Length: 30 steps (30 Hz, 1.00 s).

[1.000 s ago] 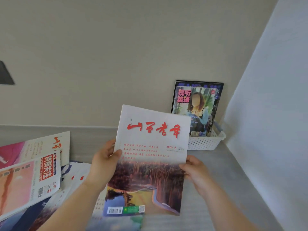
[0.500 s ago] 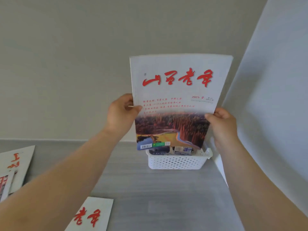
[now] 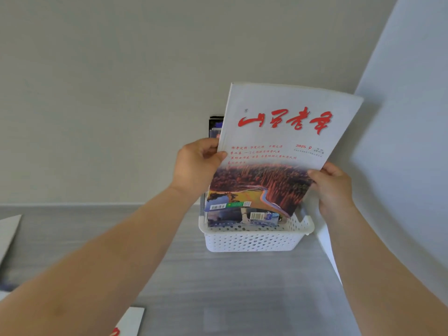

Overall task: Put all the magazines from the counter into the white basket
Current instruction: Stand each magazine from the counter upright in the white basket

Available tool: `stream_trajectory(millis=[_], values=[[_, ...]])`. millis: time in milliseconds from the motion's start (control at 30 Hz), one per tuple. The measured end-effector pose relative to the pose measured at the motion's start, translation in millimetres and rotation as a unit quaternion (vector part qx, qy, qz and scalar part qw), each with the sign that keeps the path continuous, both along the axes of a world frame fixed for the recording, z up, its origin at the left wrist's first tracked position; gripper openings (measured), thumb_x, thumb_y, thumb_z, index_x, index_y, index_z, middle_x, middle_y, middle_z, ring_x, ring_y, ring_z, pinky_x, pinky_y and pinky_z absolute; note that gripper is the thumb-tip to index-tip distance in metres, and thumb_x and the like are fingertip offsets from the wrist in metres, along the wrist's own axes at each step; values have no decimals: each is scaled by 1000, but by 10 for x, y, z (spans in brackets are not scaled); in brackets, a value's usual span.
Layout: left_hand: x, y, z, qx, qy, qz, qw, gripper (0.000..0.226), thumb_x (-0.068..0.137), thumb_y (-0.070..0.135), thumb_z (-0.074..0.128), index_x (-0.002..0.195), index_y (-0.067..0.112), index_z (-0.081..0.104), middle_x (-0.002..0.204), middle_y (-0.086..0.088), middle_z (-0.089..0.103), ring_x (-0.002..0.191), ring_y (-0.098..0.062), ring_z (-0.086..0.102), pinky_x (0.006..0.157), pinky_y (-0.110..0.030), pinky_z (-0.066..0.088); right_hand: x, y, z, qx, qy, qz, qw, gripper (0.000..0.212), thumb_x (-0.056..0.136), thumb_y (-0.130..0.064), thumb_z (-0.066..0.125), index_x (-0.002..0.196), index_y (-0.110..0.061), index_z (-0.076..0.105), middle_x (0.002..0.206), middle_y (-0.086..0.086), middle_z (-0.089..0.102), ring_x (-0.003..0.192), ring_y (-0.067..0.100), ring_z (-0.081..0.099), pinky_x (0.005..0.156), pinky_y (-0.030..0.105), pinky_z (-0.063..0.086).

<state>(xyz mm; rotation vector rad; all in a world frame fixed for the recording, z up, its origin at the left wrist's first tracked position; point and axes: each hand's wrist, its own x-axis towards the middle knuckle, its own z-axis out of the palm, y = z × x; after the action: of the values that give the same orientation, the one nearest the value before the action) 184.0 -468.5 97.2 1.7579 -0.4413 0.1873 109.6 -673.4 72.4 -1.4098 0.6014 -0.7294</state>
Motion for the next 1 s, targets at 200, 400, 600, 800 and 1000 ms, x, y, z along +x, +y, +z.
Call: stream_trajectory(millis=[200,400,600,800,1000], values=[[63,-107,-152,33,36,8,999,23,82,4,58,104,9,66,86,7,62,74,-7,60,60,-3,49,20,-63,-88,18,3,-20,1000,27,78,11,49,88,-12,59,62,-8,62,50,0,60,39,6,42],[130,-74,-386,72,90,39,993,20,82,5,58,100,8,67,86,3,63,79,-15,60,69,-18,47,89,-5,-371,-10,62,-5,998,28,79,10,51,91,-12,63,82,0,62,70,10,57,64,19,49],[234,-103,-574,82,124,72,986,19,82,5,59,99,6,67,101,-11,71,80,-18,60,73,-26,49,253,4,-509,-46,100,-13,994,27,82,4,48,91,-16,63,88,2,62,84,20,56,77,30,45],[370,-141,-631,83,120,103,984,17,81,7,60,98,6,64,103,-10,68,78,-16,56,65,-18,46,364,-43,-577,-117,121,-33,985,24,84,1,46,89,-16,61,86,7,61,83,32,60,67,30,44],[444,-208,-686,81,107,124,983,53,82,12,61,129,12,39,129,-8,48,107,-20,52,89,-33,46,451,-70,-633,-87,124,-87,985,47,82,-2,51,128,-6,41,133,16,46,108,30,52,83,26,42]])
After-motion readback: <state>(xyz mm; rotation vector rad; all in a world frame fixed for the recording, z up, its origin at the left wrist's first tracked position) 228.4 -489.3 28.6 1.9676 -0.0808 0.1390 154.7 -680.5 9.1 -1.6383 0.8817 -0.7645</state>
